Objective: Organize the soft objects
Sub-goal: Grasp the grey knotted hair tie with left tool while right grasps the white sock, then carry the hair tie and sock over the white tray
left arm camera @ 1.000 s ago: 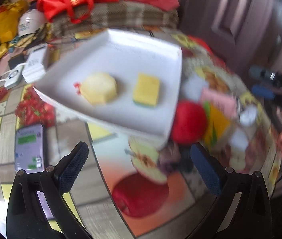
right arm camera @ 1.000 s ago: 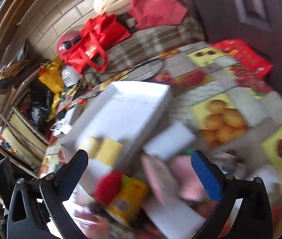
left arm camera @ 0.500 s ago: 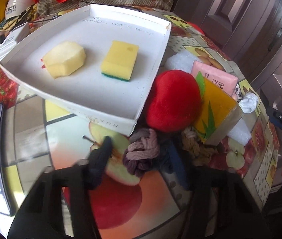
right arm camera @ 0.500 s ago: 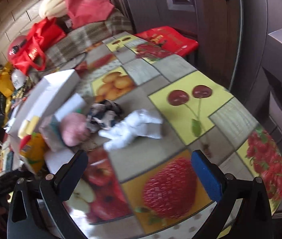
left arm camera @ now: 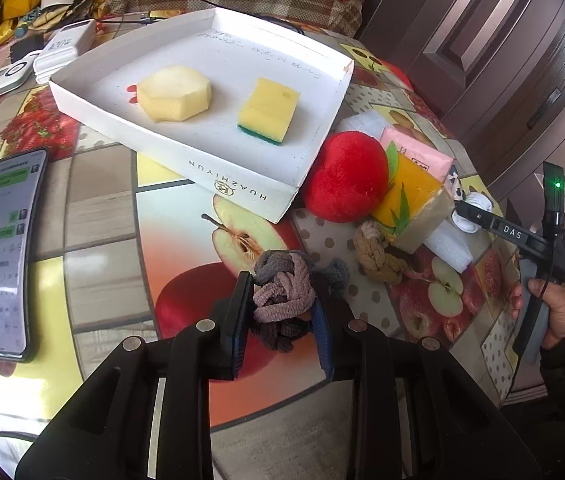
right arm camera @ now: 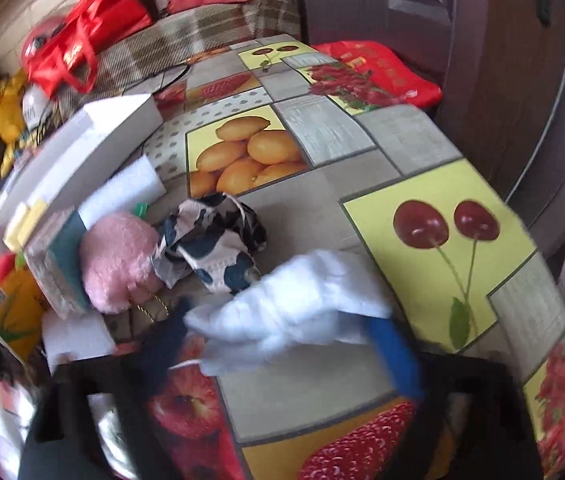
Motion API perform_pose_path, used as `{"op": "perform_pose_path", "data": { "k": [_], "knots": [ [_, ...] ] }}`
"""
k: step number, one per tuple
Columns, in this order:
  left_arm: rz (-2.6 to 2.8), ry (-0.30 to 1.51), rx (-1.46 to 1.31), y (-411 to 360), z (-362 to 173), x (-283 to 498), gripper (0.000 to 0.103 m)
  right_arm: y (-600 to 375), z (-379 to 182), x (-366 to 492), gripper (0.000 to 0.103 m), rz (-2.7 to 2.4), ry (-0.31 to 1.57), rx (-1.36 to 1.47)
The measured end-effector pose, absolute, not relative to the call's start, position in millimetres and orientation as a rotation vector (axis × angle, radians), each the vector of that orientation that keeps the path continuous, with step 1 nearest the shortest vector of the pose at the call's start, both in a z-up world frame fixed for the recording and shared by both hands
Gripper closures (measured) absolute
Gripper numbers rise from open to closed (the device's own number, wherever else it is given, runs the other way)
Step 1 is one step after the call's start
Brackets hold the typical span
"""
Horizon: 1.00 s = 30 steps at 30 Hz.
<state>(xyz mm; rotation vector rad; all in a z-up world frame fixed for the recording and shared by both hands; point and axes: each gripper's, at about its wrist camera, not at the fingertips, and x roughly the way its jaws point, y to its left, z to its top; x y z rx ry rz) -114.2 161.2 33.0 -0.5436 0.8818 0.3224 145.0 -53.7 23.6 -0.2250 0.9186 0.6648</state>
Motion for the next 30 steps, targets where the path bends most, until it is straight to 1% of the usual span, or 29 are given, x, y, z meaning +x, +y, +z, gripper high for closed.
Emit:
{"op": "perform_pose_path", "data": {
  "k": [1,2,4,8,12,19,22,30],
  "knots": [
    [0.326,0.879,-0.539,160.2,34.4,-115.7,0.076,-54.8,24.7,142.7,0.034,0.674,0.916,-0.222],
    [0.33,0.878,-0.532,158.8,35.7,-116.3,0.076,-59.2,26.4,140.4,0.042,0.694,0.924,-0.197],
    [0.328,0.873,-0.516,155.4,39.4,-116.7,0.076,-67.6,29.1,137.5,0.045,0.7,0.939,-0.16],
    [0.315,0.843,-0.461,145.1,54.6,-115.6,0.076,-86.7,42.9,128.8,0.046,0.683,0.923,-0.097],
    [0.325,0.796,-0.408,143.4,78.9,-117.0,0.076,-103.4,76.1,117.2,0.046,0.704,0.862,-0.04],
    [0.422,0.695,-0.354,164.3,145.3,-126.7,0.076,-101.0,143.0,96.2,0.046,0.803,0.725,0.046],
    [0.458,0.657,-0.347,168.9,164.5,-137.7,0.076,-91.3,160.7,86.3,0.046,0.858,0.68,0.05],
    [0.465,0.631,-0.357,170.7,172.1,-152.4,0.076,-54.4,171.8,60.4,0.046,0.944,0.647,-0.034]
  ]
}}
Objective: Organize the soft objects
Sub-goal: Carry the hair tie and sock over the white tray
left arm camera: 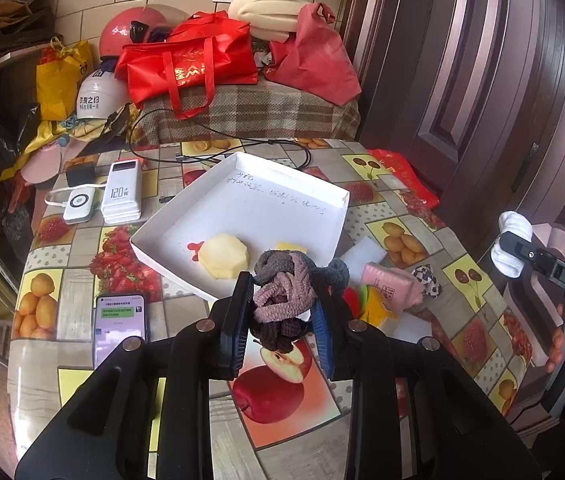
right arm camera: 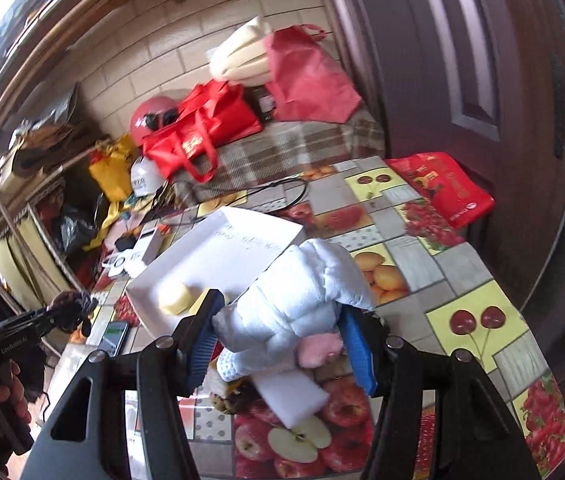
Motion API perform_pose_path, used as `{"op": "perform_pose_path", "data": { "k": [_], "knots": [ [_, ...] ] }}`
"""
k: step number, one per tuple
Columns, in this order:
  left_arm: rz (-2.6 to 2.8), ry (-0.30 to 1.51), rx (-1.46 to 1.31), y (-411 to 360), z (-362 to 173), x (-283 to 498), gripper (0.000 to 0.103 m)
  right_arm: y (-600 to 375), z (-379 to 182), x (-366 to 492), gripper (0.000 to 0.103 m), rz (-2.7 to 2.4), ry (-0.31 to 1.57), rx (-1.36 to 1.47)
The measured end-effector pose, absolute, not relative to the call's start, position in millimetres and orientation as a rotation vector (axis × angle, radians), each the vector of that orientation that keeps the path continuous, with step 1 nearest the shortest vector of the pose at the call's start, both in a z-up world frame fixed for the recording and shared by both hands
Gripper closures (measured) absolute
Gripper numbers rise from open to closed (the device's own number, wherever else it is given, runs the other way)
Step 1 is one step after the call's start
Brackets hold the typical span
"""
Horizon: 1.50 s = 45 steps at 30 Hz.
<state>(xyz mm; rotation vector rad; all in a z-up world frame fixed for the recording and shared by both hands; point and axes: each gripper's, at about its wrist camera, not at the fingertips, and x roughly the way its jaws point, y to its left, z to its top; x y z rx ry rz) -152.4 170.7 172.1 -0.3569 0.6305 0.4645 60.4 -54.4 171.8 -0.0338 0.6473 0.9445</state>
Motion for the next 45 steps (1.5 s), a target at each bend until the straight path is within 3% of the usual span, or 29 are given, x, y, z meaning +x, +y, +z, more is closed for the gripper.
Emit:
{"op": "perform_pose_path", "data": {
  "k": [11,45],
  "knots": [
    [0.442,0.635,-0.369,168.9,168.4,-148.1,0.076,-29.6,186.7,35.4,0.045,0.996,0.581,-0.113],
    [0.488,0.716,-0.474,220.0,117.4,-127.7,0.076,40.5,148.1,52.9,0.045,1.072,0.699,-0.23]
  ]
}}
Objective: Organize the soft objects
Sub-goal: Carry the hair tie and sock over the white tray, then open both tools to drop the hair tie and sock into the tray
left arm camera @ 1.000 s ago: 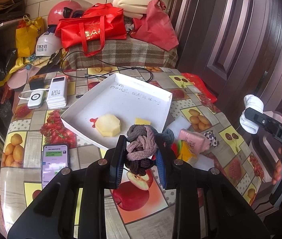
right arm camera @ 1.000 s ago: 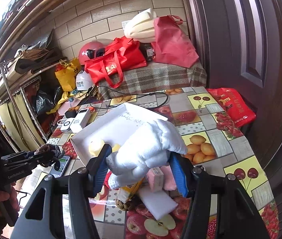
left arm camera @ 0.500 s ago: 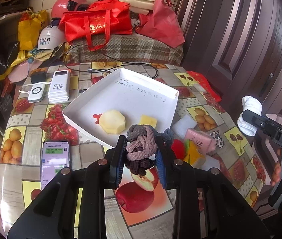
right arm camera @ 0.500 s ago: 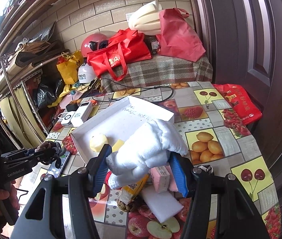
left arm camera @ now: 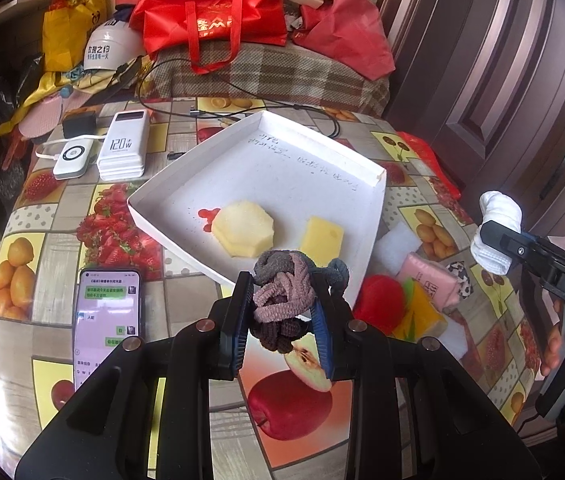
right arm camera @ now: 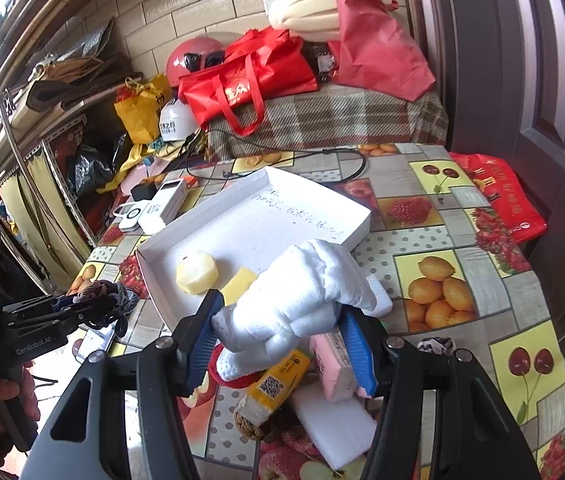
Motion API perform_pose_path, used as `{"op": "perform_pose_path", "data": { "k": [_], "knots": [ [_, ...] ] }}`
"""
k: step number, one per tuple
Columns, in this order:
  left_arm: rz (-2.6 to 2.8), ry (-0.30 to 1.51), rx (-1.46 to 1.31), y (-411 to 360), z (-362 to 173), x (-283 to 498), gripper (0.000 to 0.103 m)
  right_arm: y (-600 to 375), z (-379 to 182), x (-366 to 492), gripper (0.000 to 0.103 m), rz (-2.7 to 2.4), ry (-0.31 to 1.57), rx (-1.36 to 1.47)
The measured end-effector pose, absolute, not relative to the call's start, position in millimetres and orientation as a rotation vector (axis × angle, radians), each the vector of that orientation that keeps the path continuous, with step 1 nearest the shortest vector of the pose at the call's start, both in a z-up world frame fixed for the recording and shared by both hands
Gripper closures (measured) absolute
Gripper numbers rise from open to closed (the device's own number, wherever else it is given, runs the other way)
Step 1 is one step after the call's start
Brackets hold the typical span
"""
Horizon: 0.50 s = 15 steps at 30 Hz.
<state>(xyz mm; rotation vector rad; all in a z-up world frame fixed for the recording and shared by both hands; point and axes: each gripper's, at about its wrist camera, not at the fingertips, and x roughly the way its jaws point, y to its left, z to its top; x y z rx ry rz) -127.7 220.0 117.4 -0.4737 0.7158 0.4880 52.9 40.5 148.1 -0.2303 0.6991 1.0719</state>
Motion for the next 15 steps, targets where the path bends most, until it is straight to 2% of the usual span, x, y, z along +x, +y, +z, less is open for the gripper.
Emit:
{"op": "perform_pose_path", "data": {
  "k": [13,15],
  "knots": [
    [0.524,0.751,-0.492,278.2,93.7,-74.9,0.076,99.9,117.5,70.0,0.045,1.121,0.77,-0.304],
    [0.526,0.758,-0.507,291.4,89.2,-60.7,0.076,117.6,109.9,78.9,0.045,1.139,0.829,-0.291]
  ]
}}
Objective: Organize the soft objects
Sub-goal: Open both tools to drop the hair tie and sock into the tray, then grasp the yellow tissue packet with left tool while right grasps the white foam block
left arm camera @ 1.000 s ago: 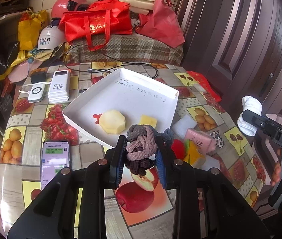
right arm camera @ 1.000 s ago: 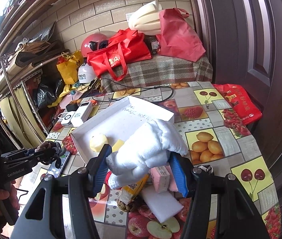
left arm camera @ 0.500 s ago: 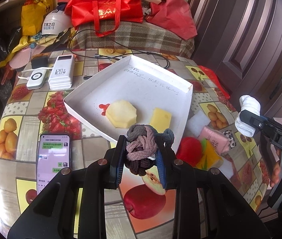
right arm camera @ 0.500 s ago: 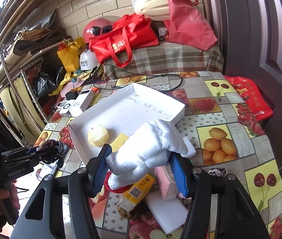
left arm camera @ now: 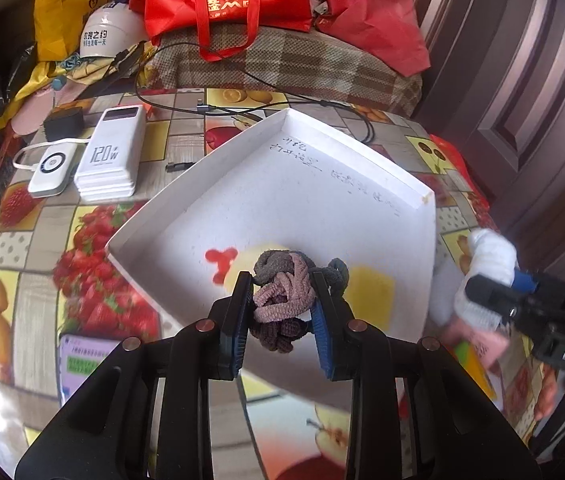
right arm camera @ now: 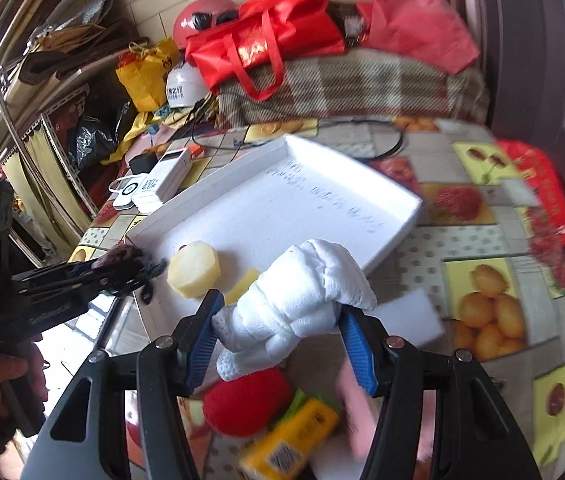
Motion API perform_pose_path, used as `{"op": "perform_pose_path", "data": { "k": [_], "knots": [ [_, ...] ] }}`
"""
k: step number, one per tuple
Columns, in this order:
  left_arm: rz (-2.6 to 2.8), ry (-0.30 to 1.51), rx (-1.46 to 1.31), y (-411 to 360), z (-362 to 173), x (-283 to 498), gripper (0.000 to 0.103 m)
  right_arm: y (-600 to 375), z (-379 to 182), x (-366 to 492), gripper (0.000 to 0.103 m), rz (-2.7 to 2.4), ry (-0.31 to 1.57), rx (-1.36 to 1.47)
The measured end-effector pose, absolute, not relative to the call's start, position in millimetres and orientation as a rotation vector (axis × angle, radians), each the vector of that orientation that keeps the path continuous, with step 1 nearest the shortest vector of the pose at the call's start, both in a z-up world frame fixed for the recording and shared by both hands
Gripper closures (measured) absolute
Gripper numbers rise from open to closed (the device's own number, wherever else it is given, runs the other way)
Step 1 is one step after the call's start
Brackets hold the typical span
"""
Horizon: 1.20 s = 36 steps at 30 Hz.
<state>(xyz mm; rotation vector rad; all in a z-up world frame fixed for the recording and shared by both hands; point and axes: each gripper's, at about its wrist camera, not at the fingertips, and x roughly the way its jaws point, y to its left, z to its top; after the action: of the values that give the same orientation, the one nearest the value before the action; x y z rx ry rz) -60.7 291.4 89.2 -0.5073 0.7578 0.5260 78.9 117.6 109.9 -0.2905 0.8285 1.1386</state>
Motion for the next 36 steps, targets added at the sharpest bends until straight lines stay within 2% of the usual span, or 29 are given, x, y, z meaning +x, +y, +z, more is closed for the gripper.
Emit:
{"op": "perform_pose_path", "data": {
  "k": [7,10,12,13,14,17,36],
  "knots": [
    [0.573,0.767,-0.542,324.2,78.7,-29.0,0.076,171.6,90.6,92.0,0.044,1.169,0.917,-0.311],
    [0.604,0.75,-0.538,328.9,79.0,-29.1,0.071,187.2,79.3,95.0,0.041,1.159,0.938,-0.327],
    [0.653,0.74,-0.502,328.5,79.8,-31.0,0.043,192.5,74.4,95.6,0.031,1.149,0.935,-0.344],
    [0.669,0.725,-0.49,328.4,80.5,-33.2,0.013,194.0,72.8,95.5,0.026,1.151,0.933,-0.346],
    [0.677,0.705,-0.481,327.9,81.5,-36.0,0.0,194.6,71.4,95.1,0.016,1.154,0.931,-0.343],
    [0.689,0.69,-0.463,325.1,84.0,-40.2,0.0,193.2,72.8,91.9,0.0,1.142,0.905,-0.339],
    [0.627,0.68,-0.432,258.9,115.7,-72.7,0.0,131.3,110.8,76.1,0.0,1.048,0.803,-0.306]
  ]
}}
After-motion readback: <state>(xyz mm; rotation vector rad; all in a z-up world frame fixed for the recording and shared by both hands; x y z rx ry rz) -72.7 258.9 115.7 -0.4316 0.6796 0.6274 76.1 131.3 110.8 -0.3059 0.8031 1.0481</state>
